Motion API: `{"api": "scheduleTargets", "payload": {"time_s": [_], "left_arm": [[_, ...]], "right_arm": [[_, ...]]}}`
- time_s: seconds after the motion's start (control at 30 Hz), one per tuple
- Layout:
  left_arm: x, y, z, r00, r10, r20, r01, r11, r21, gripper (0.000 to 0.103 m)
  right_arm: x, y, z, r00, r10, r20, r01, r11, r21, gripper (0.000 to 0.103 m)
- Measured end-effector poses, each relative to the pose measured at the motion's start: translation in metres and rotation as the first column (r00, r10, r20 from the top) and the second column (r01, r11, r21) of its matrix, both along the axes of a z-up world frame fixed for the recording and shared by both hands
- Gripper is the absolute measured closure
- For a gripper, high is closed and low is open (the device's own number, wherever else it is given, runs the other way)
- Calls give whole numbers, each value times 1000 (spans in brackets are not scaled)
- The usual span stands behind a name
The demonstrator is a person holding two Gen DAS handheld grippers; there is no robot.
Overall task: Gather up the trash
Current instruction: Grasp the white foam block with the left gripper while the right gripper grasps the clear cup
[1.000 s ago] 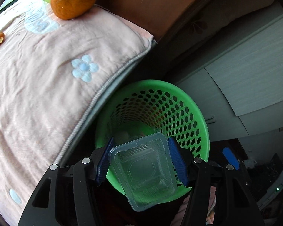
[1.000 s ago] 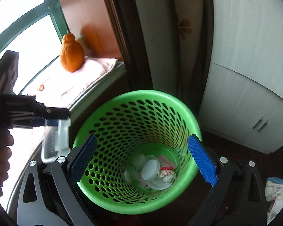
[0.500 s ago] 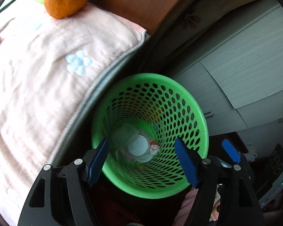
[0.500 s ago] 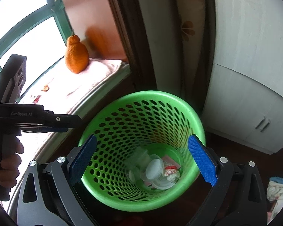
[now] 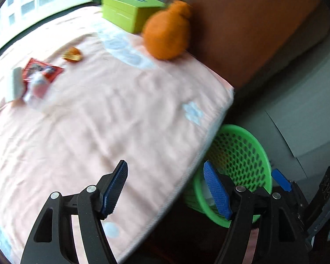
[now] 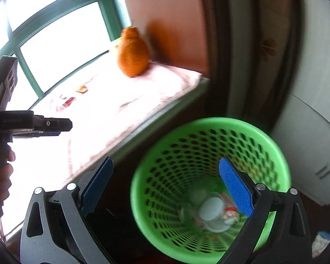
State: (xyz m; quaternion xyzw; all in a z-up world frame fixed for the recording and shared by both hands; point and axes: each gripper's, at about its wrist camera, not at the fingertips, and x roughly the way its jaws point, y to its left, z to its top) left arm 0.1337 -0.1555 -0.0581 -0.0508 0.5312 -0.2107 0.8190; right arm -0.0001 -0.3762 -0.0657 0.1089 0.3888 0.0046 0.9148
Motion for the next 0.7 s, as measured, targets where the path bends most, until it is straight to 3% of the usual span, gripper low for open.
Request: {"api": "scheduleTargets", "payload": {"time_s": [0.2,0.47,0.57,0.7], "left_arm": [[32,73,13,987,158,40,-158,987,19,34],[87,165,17,934,344,97,-351,933,78,30],[104,189,15,921,371,116,-382,919,93,23],[126,211,3,917,382,118,-394,913,102,23]], "right_arm": [[29,37,6,996,91,8,-91,996,-1,7],[70,88,14,978,207,18,-207,978,-18,7],[84,105,14,969,245,17,-244,969,-24,7],[101,124,12,958,287,8,-287,958,-25,7]]}}
